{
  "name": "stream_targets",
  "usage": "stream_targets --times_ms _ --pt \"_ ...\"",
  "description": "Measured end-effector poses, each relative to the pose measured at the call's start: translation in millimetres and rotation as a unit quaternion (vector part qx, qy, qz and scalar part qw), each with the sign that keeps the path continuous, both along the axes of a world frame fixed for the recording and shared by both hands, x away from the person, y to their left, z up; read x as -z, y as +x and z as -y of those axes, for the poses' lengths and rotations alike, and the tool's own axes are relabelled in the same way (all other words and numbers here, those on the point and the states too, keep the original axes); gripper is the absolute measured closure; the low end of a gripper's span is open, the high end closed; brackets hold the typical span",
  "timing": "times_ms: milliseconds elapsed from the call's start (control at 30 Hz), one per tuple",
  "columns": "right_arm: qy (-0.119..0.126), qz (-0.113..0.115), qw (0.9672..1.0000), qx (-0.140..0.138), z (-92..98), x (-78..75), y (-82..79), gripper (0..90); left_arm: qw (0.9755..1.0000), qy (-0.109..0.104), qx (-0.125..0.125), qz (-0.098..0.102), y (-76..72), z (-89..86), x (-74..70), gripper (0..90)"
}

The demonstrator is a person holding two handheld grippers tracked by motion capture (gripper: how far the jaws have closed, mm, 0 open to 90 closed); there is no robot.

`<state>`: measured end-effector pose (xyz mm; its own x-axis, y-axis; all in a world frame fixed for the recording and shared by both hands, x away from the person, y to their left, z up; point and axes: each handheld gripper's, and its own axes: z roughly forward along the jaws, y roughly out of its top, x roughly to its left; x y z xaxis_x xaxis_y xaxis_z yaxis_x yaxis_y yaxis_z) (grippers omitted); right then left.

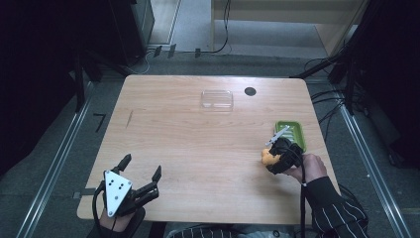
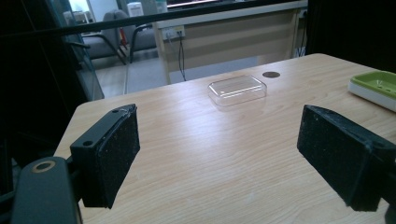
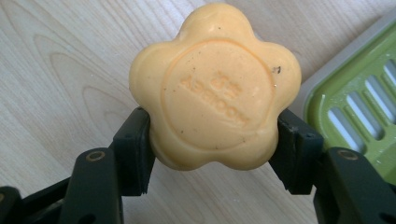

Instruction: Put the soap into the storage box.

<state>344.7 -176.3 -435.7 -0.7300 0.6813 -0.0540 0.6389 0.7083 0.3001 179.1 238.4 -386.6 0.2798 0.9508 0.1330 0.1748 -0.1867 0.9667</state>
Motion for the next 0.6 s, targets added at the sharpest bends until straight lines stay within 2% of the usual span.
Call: stream_targets --times_ms 333,600 --pt "0.004 0.012 0.9994 0.032 6.7 -6.1 2.6 40.1 1.0000 0.000 0.000 0.000 0.3 0.2 0.1 13.6" --pt "0.012 0.021 0.9986 0.047 12.4 -9.8 5.0 40.1 1.0000 0.000 0.000 0.000 0.3 0.1 0.0 13.6"
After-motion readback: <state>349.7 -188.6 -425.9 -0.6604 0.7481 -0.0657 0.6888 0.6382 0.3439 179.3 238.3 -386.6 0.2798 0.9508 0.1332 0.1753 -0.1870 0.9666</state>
